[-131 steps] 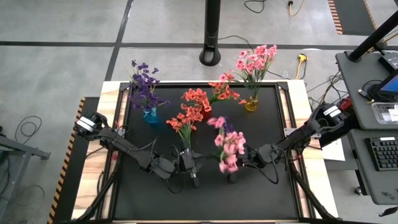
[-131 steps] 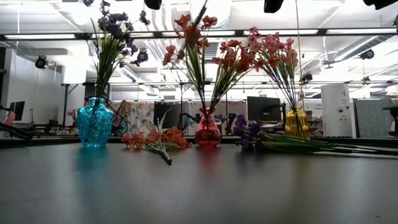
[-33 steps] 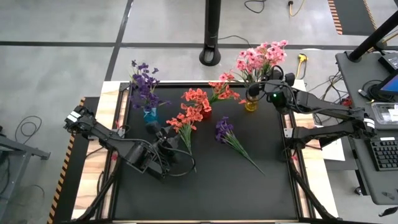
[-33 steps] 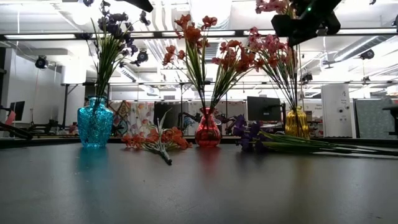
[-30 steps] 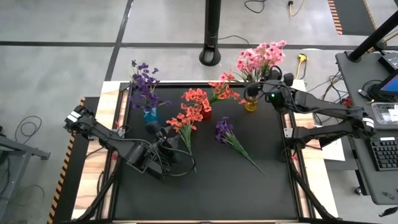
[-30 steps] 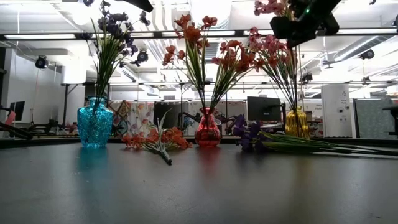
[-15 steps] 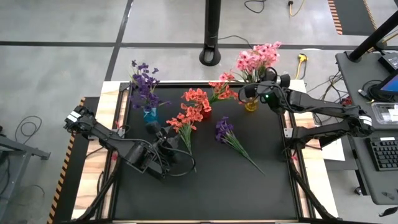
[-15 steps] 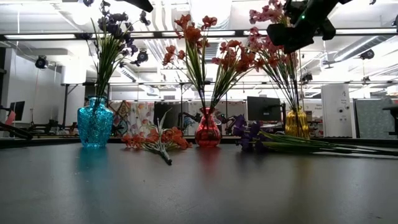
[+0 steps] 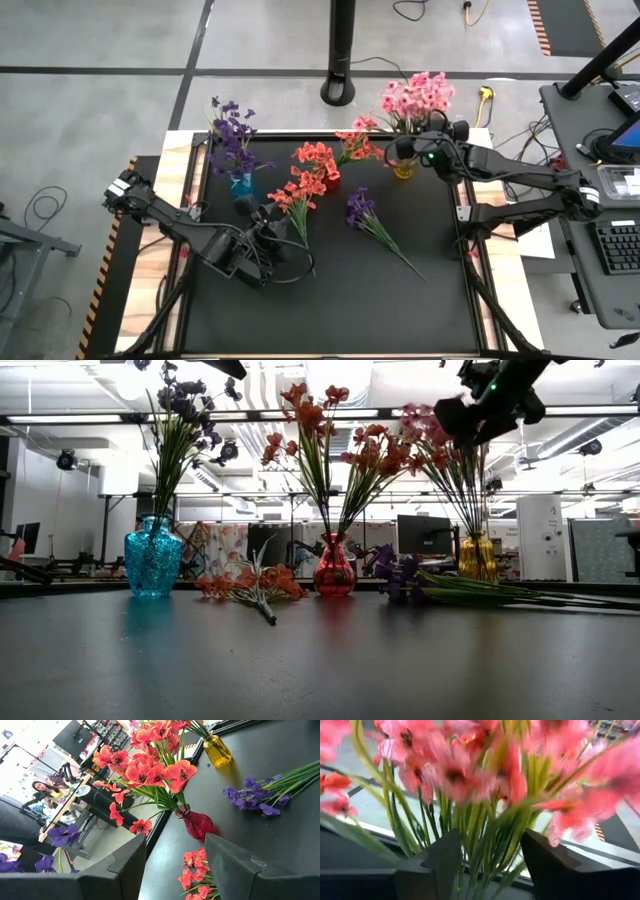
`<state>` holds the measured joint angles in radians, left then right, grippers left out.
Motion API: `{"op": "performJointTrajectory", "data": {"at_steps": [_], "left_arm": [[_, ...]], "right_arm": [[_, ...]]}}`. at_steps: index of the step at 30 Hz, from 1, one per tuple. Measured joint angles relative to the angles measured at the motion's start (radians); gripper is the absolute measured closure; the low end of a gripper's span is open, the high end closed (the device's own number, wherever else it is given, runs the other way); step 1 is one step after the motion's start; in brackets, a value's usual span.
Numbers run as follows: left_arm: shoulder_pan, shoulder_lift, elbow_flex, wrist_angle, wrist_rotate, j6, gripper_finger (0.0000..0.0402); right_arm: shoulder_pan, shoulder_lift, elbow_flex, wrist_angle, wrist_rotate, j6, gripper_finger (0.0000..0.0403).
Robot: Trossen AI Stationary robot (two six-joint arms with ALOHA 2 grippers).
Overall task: Sort flowers into vase by color
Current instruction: Put the pink flowers into the yellow vase, then put the orange flowers into the red vase
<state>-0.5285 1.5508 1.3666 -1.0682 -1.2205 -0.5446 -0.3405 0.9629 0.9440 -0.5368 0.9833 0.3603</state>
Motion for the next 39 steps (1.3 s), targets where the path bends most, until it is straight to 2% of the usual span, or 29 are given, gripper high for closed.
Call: {"op": "performJointTrajectory", "data": {"at_steps": [5,13,18,24,29,34,39], "left_arm": [[0.000,0.000,0.000,0.002,0.000,-0.010,0.0215],[0.000,0.000,0.000,0.033,0.023,-0.024,0.0215],[0.000,0.000,0.000,0.098,0.169,-0.065,0.0215],[-0.012,0.052,0.000,0.114,0.358,-0.244,0.0215],[-0.022,0.133,0.000,0.133,0.531,-0.366,0.0215],[-0.029,0.218,0.000,0.202,0.633,-0.462,0.0215],[-0.037,0.289,0.000,0.272,0.664,-0.572,0.0215]], "right_arm": [[0.000,-0.023,0.000,-0.091,-0.042,0.054,0.0165],[0.002,-0.073,0.000,-0.215,-0.200,0.152,0.0115],[0.002,-0.093,0.000,-0.308,-0.321,0.224,0.0101],[0.004,-0.099,0.000,-0.459,-0.495,0.308,0.0100],[0.061,-0.099,0.000,-0.528,-0.562,0.340,0.0106],[0.161,-0.096,0.000,-0.528,-0.626,0.341,0.0101],[0.283,-0.079,-0.003,-0.528,-0.647,0.381,0.0094]]}}
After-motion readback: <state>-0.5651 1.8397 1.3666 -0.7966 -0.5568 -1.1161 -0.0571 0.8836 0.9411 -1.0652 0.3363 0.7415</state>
